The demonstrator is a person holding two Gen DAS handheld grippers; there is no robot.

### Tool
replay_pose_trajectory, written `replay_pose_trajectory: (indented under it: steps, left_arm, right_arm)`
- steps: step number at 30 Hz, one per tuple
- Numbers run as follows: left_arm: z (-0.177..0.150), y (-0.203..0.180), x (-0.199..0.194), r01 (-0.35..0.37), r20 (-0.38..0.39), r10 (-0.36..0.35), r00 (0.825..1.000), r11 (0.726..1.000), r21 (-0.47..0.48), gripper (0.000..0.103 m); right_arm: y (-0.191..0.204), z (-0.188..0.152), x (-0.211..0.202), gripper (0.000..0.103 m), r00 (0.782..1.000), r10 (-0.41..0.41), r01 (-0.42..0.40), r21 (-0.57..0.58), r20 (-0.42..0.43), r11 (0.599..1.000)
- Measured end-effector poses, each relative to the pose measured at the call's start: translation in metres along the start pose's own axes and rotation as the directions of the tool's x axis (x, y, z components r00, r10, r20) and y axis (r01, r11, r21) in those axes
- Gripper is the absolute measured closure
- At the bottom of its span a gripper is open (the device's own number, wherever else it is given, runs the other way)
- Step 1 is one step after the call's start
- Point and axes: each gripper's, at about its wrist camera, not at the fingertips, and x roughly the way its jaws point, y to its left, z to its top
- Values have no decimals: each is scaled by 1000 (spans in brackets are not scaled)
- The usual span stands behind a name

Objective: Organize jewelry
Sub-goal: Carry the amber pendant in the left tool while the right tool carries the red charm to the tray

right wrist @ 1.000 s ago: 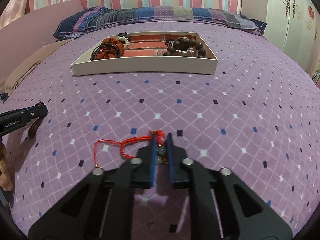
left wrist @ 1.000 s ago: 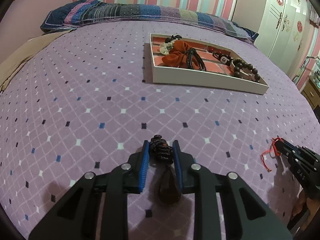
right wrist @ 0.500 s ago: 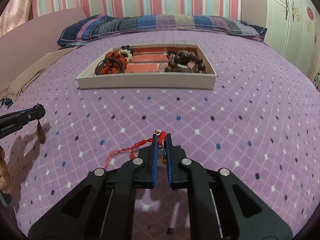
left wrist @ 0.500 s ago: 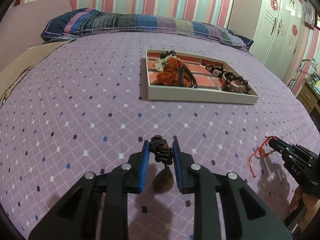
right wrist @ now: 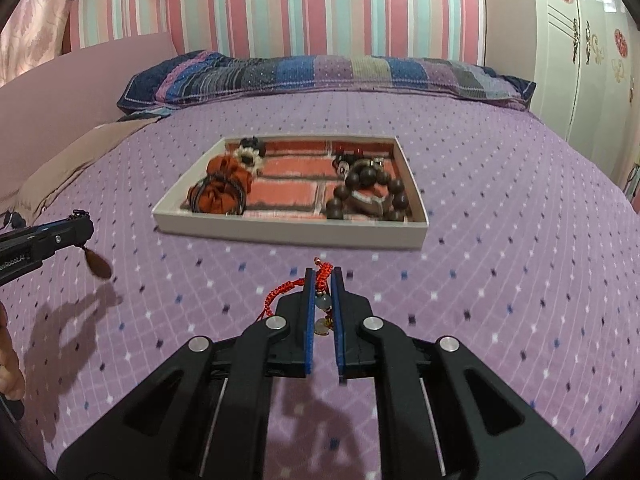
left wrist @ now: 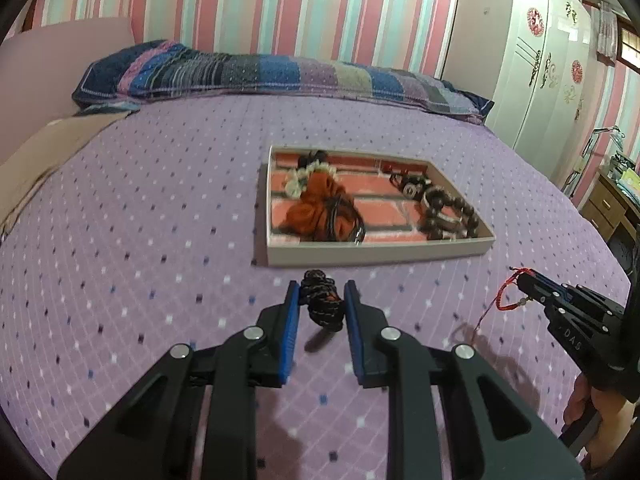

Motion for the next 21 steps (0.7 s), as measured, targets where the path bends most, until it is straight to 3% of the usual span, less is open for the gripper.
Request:
replay_pose_trajectory:
  steps: [8,21]
  left_arm:
    - [40,-16,17,3,15,-4,1000,1000,17,80]
    - [80,-29,90,5,-24,-4,1000,999,32,80]
  right_arm:
    - [-8,44,13,95,999,-4,5,-7,42,1000]
    - [-35,101,67,95,999,-30,29,19,32,999]
